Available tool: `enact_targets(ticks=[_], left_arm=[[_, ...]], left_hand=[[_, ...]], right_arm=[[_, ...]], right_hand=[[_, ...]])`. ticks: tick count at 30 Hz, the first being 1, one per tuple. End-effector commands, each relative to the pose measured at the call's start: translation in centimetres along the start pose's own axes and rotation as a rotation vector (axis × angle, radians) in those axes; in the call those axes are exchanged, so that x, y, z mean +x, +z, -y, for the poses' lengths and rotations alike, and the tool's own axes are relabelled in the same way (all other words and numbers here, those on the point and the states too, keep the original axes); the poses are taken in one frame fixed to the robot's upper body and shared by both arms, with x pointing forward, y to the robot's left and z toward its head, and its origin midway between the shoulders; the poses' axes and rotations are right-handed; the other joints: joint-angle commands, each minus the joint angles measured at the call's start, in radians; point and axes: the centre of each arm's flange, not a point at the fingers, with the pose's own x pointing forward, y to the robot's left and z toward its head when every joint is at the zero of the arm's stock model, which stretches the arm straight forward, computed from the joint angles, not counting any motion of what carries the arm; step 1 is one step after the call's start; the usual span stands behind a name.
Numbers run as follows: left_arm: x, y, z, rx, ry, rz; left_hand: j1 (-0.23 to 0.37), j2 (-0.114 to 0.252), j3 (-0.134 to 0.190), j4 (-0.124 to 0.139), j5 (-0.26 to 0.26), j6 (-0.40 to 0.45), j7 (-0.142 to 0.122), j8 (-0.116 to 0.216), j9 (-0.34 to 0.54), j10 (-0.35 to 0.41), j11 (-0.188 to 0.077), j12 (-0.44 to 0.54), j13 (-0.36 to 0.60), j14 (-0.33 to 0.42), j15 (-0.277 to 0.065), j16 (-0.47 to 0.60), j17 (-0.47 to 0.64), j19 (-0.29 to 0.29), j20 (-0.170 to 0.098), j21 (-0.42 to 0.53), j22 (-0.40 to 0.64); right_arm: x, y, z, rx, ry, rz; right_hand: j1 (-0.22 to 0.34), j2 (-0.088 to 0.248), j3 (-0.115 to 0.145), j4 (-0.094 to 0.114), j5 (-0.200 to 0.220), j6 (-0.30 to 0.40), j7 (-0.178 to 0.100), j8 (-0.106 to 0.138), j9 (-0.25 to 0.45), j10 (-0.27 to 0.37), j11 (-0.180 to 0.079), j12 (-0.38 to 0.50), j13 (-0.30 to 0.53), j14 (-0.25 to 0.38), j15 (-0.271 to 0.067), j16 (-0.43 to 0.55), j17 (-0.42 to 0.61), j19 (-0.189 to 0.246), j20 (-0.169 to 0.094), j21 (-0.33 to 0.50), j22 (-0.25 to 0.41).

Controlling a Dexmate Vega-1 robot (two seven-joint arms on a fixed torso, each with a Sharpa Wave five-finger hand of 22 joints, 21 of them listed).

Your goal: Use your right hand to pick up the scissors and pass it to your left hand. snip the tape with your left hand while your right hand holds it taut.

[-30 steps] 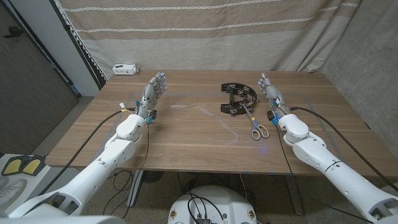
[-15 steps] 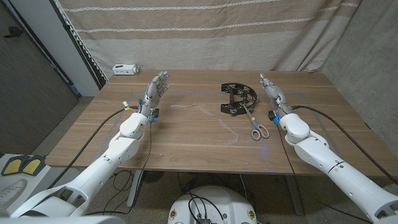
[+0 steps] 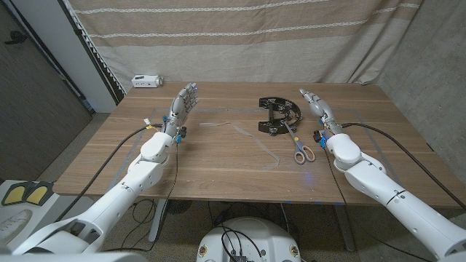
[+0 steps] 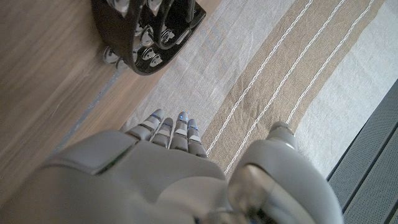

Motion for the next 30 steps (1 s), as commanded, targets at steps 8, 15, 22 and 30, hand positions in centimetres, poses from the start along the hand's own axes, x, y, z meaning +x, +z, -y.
enact_targets(ticks=[8, 15, 22, 30], left_arm=[[-1.0, 0.0, -0.1, 0.0, 0.016, -0.005], [-1.5, 0.3, -0.1, 0.013, 0.028, -0.002], [-2.0, 0.2, -0.2, 0.01, 0.039, -0.008], [-2.4, 0.3, -0.4, 0.008, 0.052, -0.009]], left_hand=[[0.012, -0.004, -0.004, 0.001, 0.009, 0.005, -0.002, 0.003, 0.003, 0.007, 0.002, 0.006, 0.003, -0.002, -0.133, 0.005, 0.005, 0.008, -0.063, 0.003, 0.002], [0.016, -0.004, -0.006, 0.001, 0.011, 0.007, -0.001, 0.002, 0.003, 0.02, 0.002, 0.01, 0.003, 0.021, -0.132, 0.013, 0.006, 0.009, -0.063, 0.003, 0.002], [0.017, -0.004, -0.007, 0.001, 0.011, 0.008, -0.002, 0.001, 0.003, 0.019, 0.002, 0.009, 0.003, 0.011, -0.133, 0.008, 0.006, 0.009, -0.063, 0.003, 0.002], [0.018, -0.004, -0.009, 0.001, 0.012, 0.009, -0.002, 0.001, 0.003, 0.019, 0.001, 0.008, 0.003, 0.007, -0.134, 0.006, 0.006, 0.01, -0.065, 0.003, 0.002]], right_arm=[[-1.3, 0.9, 0.2, -0.144, 0.03, -0.039], [-1.8, 1.2, 0.1, -0.227, 0.066, -0.055], [-2.4, 1.4, 0.3, -0.254, 0.064, -0.065], [-2.7, 1.5, 0.0, -0.294, 0.05, -0.069]], right_hand=[[0.038, 0.009, 0.005, -0.017, 0.009, -0.022, 0.005, -0.007, 0.006, -0.01, -0.009, -0.01, 0.004, -0.022, 0.004, -0.003, 0.004, -0.012, 0.003, 0.001, 0.003], [0.051, 0.013, 0.008, -0.023, 0.009, -0.031, 0.013, -0.01, 0.006, 0.005, -0.007, -0.005, 0.004, -0.023, -0.006, -0.002, 0.004, -0.011, -0.006, 0.001, 0.003], [0.055, 0.017, 0.009, -0.025, 0.008, -0.041, 0.015, -0.014, 0.006, 0.008, -0.009, -0.004, 0.004, -0.028, -0.017, -0.002, 0.004, -0.01, -0.015, 0.001, 0.003], [0.064, 0.022, 0.01, -0.029, 0.005, -0.029, -0.003, -0.009, 0.006, 0.031, -0.033, 0.002, 0.004, -0.012, -0.039, 0.004, 0.003, 0.005, -0.014, 0.005, 0.002]])
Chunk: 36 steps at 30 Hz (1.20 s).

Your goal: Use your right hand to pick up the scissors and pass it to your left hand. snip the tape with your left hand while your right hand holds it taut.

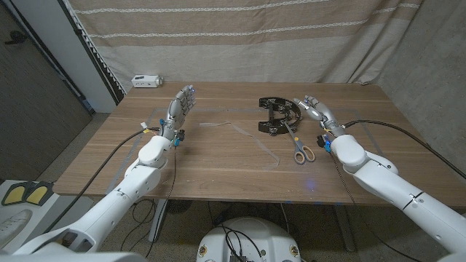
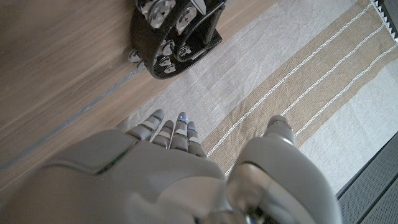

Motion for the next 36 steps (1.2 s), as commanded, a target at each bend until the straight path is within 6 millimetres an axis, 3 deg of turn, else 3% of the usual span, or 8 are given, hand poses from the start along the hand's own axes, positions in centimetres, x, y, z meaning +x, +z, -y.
enact_targets(ticks=[1, 8, 10, 15, 23, 26, 33, 36], left_arm=[[-0.6, 0.2, -0.3, 0.002, 0.017, -0.003], [-0.8, -0.1, -0.3, 0.001, 0.021, -0.008], [-0.7, -0.3, -0.3, -0.001, 0.021, -0.01], [-0.6, -0.6, -0.4, -0.004, 0.026, -0.013], [-0.7, -0.8, -0.6, -0.003, 0.032, -0.018], [-0.8, -0.6, -0.7, 0.012, 0.023, -0.017], [-1.2, -0.5, -0.9, -0.003, 0.037, -0.018], [-1.3, -0.5, -0.8, 0.001, 0.036, -0.016]], left_hand=[[0.006, -0.006, -0.002, 0.0, 0.005, 0.002, -0.001, 0.001, 0.003, 0.005, 0.001, 0.001, 0.003, -0.004, -0.134, -0.001, 0.006, 0.01, -0.065, 0.003, 0.003], [0.007, -0.006, -0.003, 0.0, 0.006, 0.002, -0.001, 0.0, 0.003, 0.006, 0.003, 0.001, 0.003, -0.005, -0.134, -0.002, 0.006, 0.01, -0.066, 0.004, 0.003], [0.007, -0.006, -0.003, 0.0, 0.006, 0.002, -0.001, 0.0, 0.003, 0.006, 0.003, 0.001, 0.003, -0.005, -0.134, -0.002, 0.006, 0.011, -0.066, 0.004, 0.003], [0.007, -0.006, -0.004, 0.001, 0.006, 0.003, -0.001, 0.0, 0.003, 0.006, 0.004, 0.001, 0.003, -0.004, -0.134, -0.001, 0.006, 0.01, -0.065, 0.003, 0.003], [0.007, -0.006, -0.006, 0.001, 0.007, 0.003, -0.001, -0.001, 0.004, 0.005, 0.003, 0.0, 0.003, -0.005, -0.132, -0.002, 0.006, 0.012, -0.066, 0.004, 0.003], [0.007, -0.007, -0.007, 0.002, 0.007, 0.003, 0.001, -0.001, 0.004, 0.007, 0.003, 0.0, 0.003, -0.005, -0.133, -0.002, 0.006, 0.012, -0.066, 0.004, 0.003], [0.007, -0.007, -0.008, 0.002, 0.007, 0.004, 0.001, -0.002, 0.004, 0.007, 0.002, 0.0, 0.003, -0.005, -0.133, -0.002, 0.006, 0.012, -0.066, 0.004, 0.003], [0.007, -0.007, -0.009, 0.003, 0.007, 0.003, 0.0, -0.002, 0.004, 0.008, 0.004, 0.0, 0.003, -0.005, -0.132, -0.002, 0.006, 0.012, -0.067, 0.004, 0.003]], right_arm=[[-0.6, 0.4, -0.1, -0.07, -0.009, -0.017], [-1.0, 0.4, -0.3, -0.089, -0.014, -0.03], [-1.2, 0.3, -0.3, -0.096, -0.025, -0.033], [-1.6, 0.5, -0.2, -0.115, -0.034, -0.039], [-2.1, 0.7, -0.3, -0.136, -0.044, -0.048], [-2.3, 0.7, -0.4, -0.143, -0.04, -0.053], [-2.4, 0.7, -0.6, -0.158, -0.029, -0.055], [-2.4, 0.8, -0.6, -0.154, -0.026, -0.057]], right_hand=[[0.015, 0.001, -0.001, -0.011, 0.001, 0.008, -0.01, 0.003, 0.006, 0.015, -0.009, 0.01, 0.001, 0.006, -0.017, 0.003, 0.003, 0.011, -0.012, 0.006, 0.002], [0.024, 0.007, 0.001, -0.015, 0.0, 0.019, 0.008, 0.007, 0.006, 0.027, 0.004, 0.013, 0.001, 0.009, -0.005, 0.003, 0.003, 0.016, -0.01, 0.006, 0.002], [0.036, 0.011, 0.004, -0.02, -0.002, 0.041, -0.001, 0.014, 0.006, 0.049, -0.004, 0.02, 0.001, 0.024, -0.024, 0.007, 0.003, 0.03, -0.024, 0.009, 0.002], [0.046, 0.015, 0.007, -0.024, -0.003, 0.056, -0.005, 0.018, 0.005, 0.068, -0.006, 0.026, 0.001, 0.037, -0.036, 0.009, 0.002, 0.04, -0.032, 0.011, 0.002], [0.056, 0.017, 0.01, -0.029, -0.004, 0.062, 0.004, 0.018, 0.005, 0.08, 0.0, 0.028, 0.001, 0.043, -0.026, 0.008, 0.002, 0.045, -0.023, 0.011, 0.002], [0.063, 0.019, 0.011, -0.031, -0.005, 0.072, -0.007, 0.019, 0.005, 0.091, -0.014, 0.03, 0.001, 0.044, -0.037, 0.006, 0.002, 0.049, -0.024, 0.01, 0.002], [0.067, 0.02, 0.012, -0.033, -0.006, 0.071, -0.003, 0.018, 0.005, 0.092, -0.014, 0.03, 0.0, 0.044, -0.034, 0.005, 0.002, 0.051, -0.025, 0.01, 0.002], [0.076, 0.023, 0.014, -0.036, -0.007, 0.07, 0.004, 0.015, 0.005, 0.093, -0.008, 0.028, 0.0, 0.047, -0.028, 0.004, 0.002, 0.075, -0.031, 0.017, 0.001]])
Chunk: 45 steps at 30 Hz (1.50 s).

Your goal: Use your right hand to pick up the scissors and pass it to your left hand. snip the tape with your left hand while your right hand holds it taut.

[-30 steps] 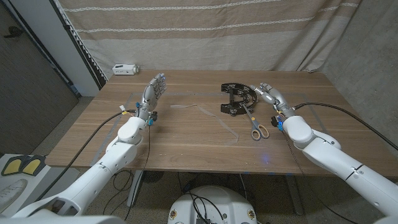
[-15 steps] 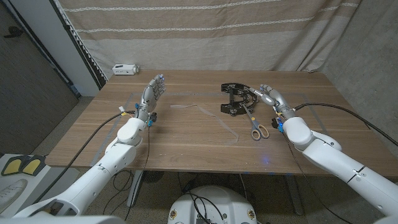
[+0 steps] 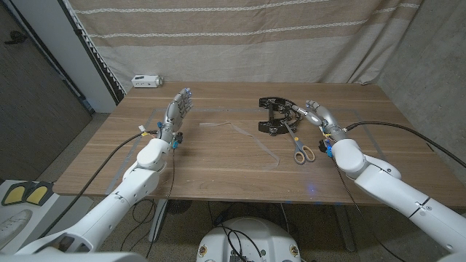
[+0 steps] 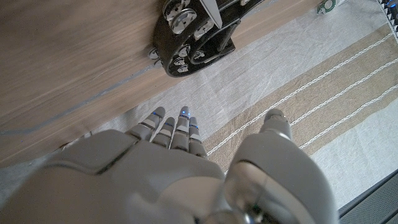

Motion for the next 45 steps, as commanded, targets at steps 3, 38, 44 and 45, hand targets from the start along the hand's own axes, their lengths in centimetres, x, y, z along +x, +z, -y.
enact_targets(ticks=[3, 38, 44, 45], left_arm=[[-0.6, 0.1, -0.1, -0.012, 0.008, 0.001], [-2.1, 0.1, 0.5, -0.014, 0.018, -0.007], [-2.2, 0.0, 0.4, -0.013, 0.024, -0.008], [-2.2, 0.0, 0.4, -0.012, 0.025, -0.009]], left_hand=[[0.007, -0.007, -0.005, 0.0, 0.008, 0.003, 0.0, -0.003, 0.004, 0.005, 0.004, -0.001, 0.003, -0.007, -0.133, -0.003, 0.006, 0.009, -0.065, 0.004, 0.003], [0.004, -0.005, -0.012, 0.003, 0.008, 0.004, 0.003, -0.003, 0.004, 0.006, 0.005, -0.002, 0.003, -0.009, -0.132, -0.002, 0.006, 0.009, -0.069, 0.004, 0.003], [0.004, -0.005, -0.013, 0.004, 0.008, 0.011, 0.001, -0.001, 0.004, 0.007, 0.004, -0.001, 0.003, -0.008, -0.133, -0.002, 0.006, 0.01, -0.07, 0.004, 0.003], [0.004, -0.005, -0.013, 0.004, 0.008, 0.011, 0.001, -0.001, 0.004, 0.007, 0.005, -0.001, 0.003, -0.008, -0.133, -0.002, 0.006, 0.01, -0.07, 0.004, 0.003]], right_arm=[[-0.5, 0.3, -0.3, -0.029, 0.005, -0.006], [-2.6, 0.5, -0.6, -0.125, -0.015, -0.021], [-2.8, 0.5, -0.7, -0.136, -0.011, -0.032], [-2.8, 0.5, -0.7, -0.137, -0.01, -0.032]], right_hand=[[0.022, 0.002, 0.003, -0.009, -0.004, 0.0, 0.02, 0.003, 0.005, 0.014, 0.007, 0.004, 0.003, 0.011, -0.031, 0.0, 0.002, 0.03, -0.022, 0.009, 0.001], [0.08, 0.011, 0.018, -0.026, -0.01, 0.042, 0.02, 0.011, 0.005, 0.059, 0.005, 0.011, 0.003, 0.039, -0.027, 0.0, 0.002, 0.036, -0.006, -0.004, 0.0], [0.083, 0.011, 0.018, -0.026, -0.01, 0.045, 0.025, 0.011, 0.005, 0.062, 0.006, 0.011, 0.003, 0.042, -0.026, 0.0, 0.002, 0.037, -0.006, -0.004, 0.0], [0.083, 0.011, 0.018, -0.026, -0.01, 0.046, 0.025, 0.011, 0.005, 0.063, 0.005, 0.011, 0.003, 0.044, -0.025, 0.001, 0.002, 0.038, -0.007, -0.004, 0.0]])
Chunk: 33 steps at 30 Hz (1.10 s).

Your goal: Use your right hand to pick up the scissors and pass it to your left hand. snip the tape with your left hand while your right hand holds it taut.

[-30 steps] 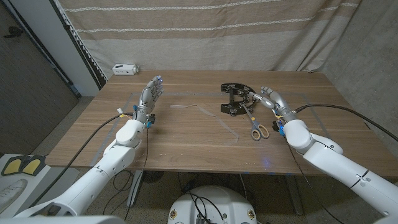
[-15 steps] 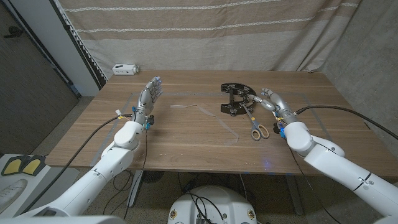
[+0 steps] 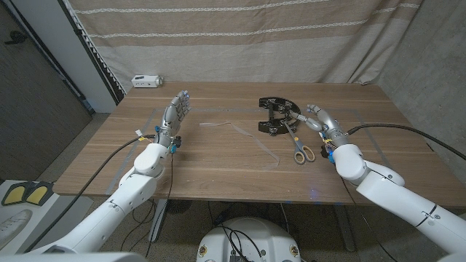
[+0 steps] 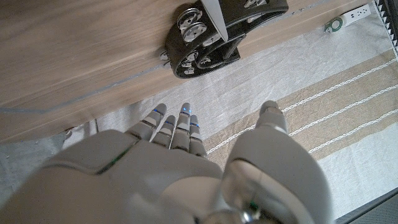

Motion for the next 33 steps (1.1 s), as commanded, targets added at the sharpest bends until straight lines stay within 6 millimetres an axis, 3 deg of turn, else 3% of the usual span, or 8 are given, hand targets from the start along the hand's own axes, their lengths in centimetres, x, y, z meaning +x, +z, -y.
enact_targets(ticks=[1, 10, 19, 33], left_arm=[[-0.2, -0.2, 0.1, -0.002, 0.007, -0.004], [-0.2, -0.1, 0.1, 0.005, 0.0, 0.0], [-0.4, -0.9, 1.0, 0.003, -0.028, -0.02], [-0.7, -1.3, 1.4, 0.006, -0.013, -0.006]], left_hand=[[0.004, -0.004, -0.002, 0.001, 0.008, 0.006, -0.005, 0.003, 0.004, 0.007, 0.005, -0.001, 0.003, -0.003, -0.139, -0.002, 0.006, 0.01, -0.071, 0.004, 0.003], [0.005, -0.004, -0.004, 0.001, 0.009, 0.013, -0.004, 0.005, 0.004, 0.01, 0.005, 0.0, 0.003, -0.002, -0.14, -0.002, 0.005, 0.011, -0.071, 0.004, 0.003], [0.005, -0.004, -0.005, 0.001, 0.009, 0.017, -0.002, 0.006, 0.003, 0.013, 0.005, 0.0, 0.003, -0.001, -0.14, -0.002, 0.005, 0.011, -0.073, 0.004, 0.003], [0.007, -0.005, -0.007, 0.001, 0.01, 0.017, -0.003, 0.005, 0.003, 0.015, 0.003, 0.0, 0.003, -0.004, -0.14, -0.003, 0.005, 0.011, -0.073, 0.004, 0.003]], right_arm=[[-0.6, 0.0, -0.3, -0.031, -0.001, -0.014], [-0.9, 0.1, -0.4, -0.058, -0.014, -0.03], [-1.5, 0.3, -0.9, -0.085, -0.035, -0.039], [-1.7, -0.3, -2.0, -0.143, -0.017, -0.021]], right_hand=[[0.011, -0.001, 0.002, -0.004, -0.003, 0.011, 0.005, 0.007, 0.005, 0.011, -0.001, 0.004, 0.003, 0.015, -0.019, 0.001, 0.002, 0.0, -0.006, -0.003, 0.002], [0.021, -0.002, 0.002, -0.003, -0.006, 0.032, 0.005, 0.009, 0.005, 0.033, 0.003, 0.008, 0.003, 0.044, -0.012, 0.007, 0.002, 0.029, -0.002, 0.006, 0.003], [0.038, -0.003, 0.002, -0.002, -0.008, 0.087, -0.028, 0.019, 0.005, 0.074, -0.005, 0.017, 0.003, 0.074, -0.027, 0.008, 0.003, 0.055, -0.009, 0.009, 0.004], [0.047, -0.01, -0.001, -0.002, -0.009, 0.062, 0.007, 0.0, 0.006, 0.065, -0.004, 0.007, 0.003, 0.078, -0.023, 0.002, 0.003, 0.063, -0.011, 0.007, 0.005]])
